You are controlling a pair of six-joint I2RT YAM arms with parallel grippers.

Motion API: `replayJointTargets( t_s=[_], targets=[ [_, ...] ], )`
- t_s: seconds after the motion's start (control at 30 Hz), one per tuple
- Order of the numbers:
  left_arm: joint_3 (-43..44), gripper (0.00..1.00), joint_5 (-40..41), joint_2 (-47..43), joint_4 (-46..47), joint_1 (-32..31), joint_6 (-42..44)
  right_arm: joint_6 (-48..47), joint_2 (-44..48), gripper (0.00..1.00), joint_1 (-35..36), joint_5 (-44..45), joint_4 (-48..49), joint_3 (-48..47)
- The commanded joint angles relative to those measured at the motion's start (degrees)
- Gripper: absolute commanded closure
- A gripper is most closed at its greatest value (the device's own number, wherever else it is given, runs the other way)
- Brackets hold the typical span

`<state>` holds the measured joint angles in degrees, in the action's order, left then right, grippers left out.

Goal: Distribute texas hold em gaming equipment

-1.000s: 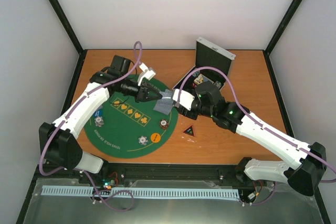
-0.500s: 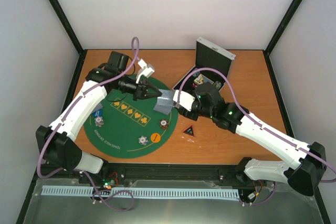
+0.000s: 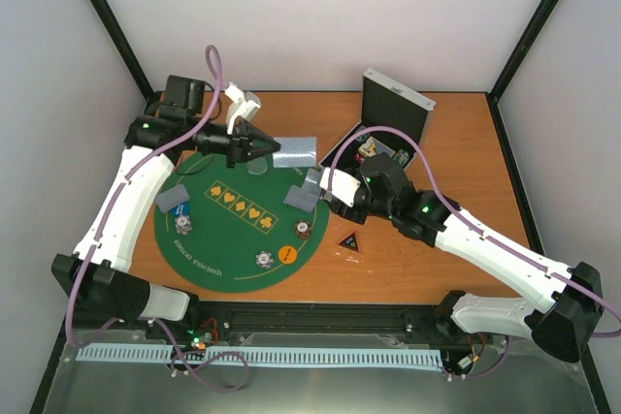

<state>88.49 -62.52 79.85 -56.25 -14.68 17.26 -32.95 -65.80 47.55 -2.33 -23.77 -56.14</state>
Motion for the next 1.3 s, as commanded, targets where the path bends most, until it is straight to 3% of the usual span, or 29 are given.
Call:
replayJointTargets(
  t_s=[0.0, 0.13, 0.23, 0.33, 0.47, 0.6, 0.7, 0.87, 1.1, 1.27],
  targets=[
    [2.78, 0.99, 12.95, -2.21, 2.98, 5.47, -3.33, 0.87, 0.58, 0.48, -0.18, -0.78, 0.79, 0.01],
    [1.40, 0.99, 18.57, -0.99, 5.03, 16.56, -1.70, 0.50, 0.88, 0.48, -0.18, -1.33, 0.59, -0.11],
    [-0.55, 1.00, 27.39, 0.81, 7.58, 22.53, 2.94, 0.27, 1.22, 0.48, -0.13, -1.73, 0.12, -0.44],
    [-4.90, 1.00, 37.22, 1.51, 13.99, 25.16, 8.40, 0.17, 1.52, 0.48, -0.18, -2.20, -0.15, -0.68],
    [-15.63, 0.99, 47.08, -0.44, 30.08, 25.33, 20.70, 0.17, 2.04, 0.48, -0.18, -2.91, -0.64, -0.97],
    [-23.85, 0.99, 47.67, 0.65, 43.52, 25.32, 31.08, -0.10, 2.63, 0.48, -0.18, -2.83, -1.16, -1.12],
    [-21.73, 0.99, 46.53, 5.72, 41.57, 25.33, 32.26, 0.00, 3.22, 0.48, -0.18, -2.77, -1.69, -1.33],
    [-13.17, 0.99, 43.61, 13.55, 33.02, 25.37, 24.82, 0.25, 4.41, 0.48, -0.18, -2.56, -2.10, -0.70],
    [-21.42, 0.99, 40.41, 11.00, 40.05, 25.35, 28.31, 0.02, 4.29, 0.48, -0.18, -2.88, -2.47, -0.59],
    [-26.54, 0.99, 42.99, 11.18, 44.43, 24.02, 37.16, -0.01, 3.48, 0.48, -0.18, -3.54, -1.75, -0.60]
  ],
)
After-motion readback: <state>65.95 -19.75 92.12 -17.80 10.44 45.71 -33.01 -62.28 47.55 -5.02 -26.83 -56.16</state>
